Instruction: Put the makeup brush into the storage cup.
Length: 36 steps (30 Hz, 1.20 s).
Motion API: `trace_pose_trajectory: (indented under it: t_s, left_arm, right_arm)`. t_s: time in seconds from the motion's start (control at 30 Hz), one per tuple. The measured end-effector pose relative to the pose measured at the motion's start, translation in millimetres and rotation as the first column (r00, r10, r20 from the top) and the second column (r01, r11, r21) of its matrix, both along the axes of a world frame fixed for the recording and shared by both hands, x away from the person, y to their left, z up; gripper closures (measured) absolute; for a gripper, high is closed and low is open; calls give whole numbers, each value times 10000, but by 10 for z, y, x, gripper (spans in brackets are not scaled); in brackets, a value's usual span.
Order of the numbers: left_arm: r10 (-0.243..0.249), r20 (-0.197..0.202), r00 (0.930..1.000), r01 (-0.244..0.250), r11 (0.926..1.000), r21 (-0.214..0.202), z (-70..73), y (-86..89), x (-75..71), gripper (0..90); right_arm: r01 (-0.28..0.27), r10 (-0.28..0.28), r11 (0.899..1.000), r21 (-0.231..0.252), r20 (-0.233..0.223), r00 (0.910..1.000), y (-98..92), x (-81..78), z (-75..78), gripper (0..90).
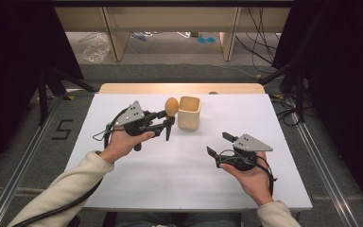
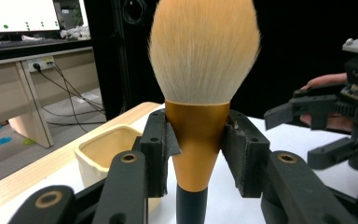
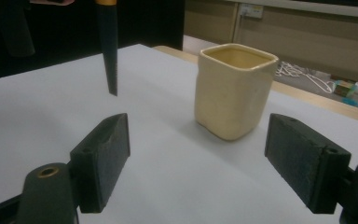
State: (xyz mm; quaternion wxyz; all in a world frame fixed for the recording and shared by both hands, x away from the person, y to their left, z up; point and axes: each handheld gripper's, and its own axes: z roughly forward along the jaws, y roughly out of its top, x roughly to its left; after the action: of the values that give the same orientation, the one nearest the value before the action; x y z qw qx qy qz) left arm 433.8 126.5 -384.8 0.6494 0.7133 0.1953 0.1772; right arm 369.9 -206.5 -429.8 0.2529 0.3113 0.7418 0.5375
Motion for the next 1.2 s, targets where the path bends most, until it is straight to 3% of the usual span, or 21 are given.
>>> trace_pose_trajectory:
  t_s: [0.3, 0.33, 0.37, 0.4, 0.43, 0.47, 0.5, 0.53, 0.83, 1.2]
  left_arm:
    - [38, -24, 10000, -39, 9995, -312, 7, -5, -32, 630]
    - [80, 8, 10000, -80, 9994, -350, 10, -2, -36, 630]
    - [78, -10, 10000, -79, 9992, -383, 15, 1, -40, 631]
    - [95, -11, 10000, -95, 9989, -450, 18, 2, -44, 631]
    - [96, 38, 9999, -94, 9989, -454, 21, 5, -44, 630]
    - [138, 179, 9997, -136, 9999, -82, 28, 30, -35, 631]
    - [112, 52, 9999, -109, 9989, -447, 27, 8, -49, 630]
    - [125, 84, 9999, -122, 9992, -391, 35, 12, -51, 630]
    - [48, 24, 10000, -47, 9992, -404, 33, -4, -67, 630]
    - [-127, -238, 9996, 124, 9998, -130, -23, -95, -67, 630]
  right_arm:
    - [-336, 332, 9991, 274, 131, 9994, 206, 54, 27, 231]
    - [-297, 297, 9995, 94, -32, 9996, 203, 42, 43, 231]
    - [-418, 412, 9985, 352, 176, 9990, 235, 63, 32, 231]
    - [-418, 415, 9987, 303, 90, 9991, 248, 61, 42, 231]
    - [-422, 422, 9985, 349, 3, 9991, 271, 60, 50, 231]
    - [-479, 472, 9981, 377, 184, 9987, 282, 76, 49, 230]
    - [-508, 504, 9976, 476, 93, 9987, 305, 77, 52, 230]
    - [-487, 482, 9983, 331, 154, 9987, 311, 83, 63, 230]
    - [-736, 721, 9961, 489, 334, 9968, 455, 137, 80, 230]
    - [-1056, 1050, 9933, 475, 150, 9944, 557, 162, 65, 265]
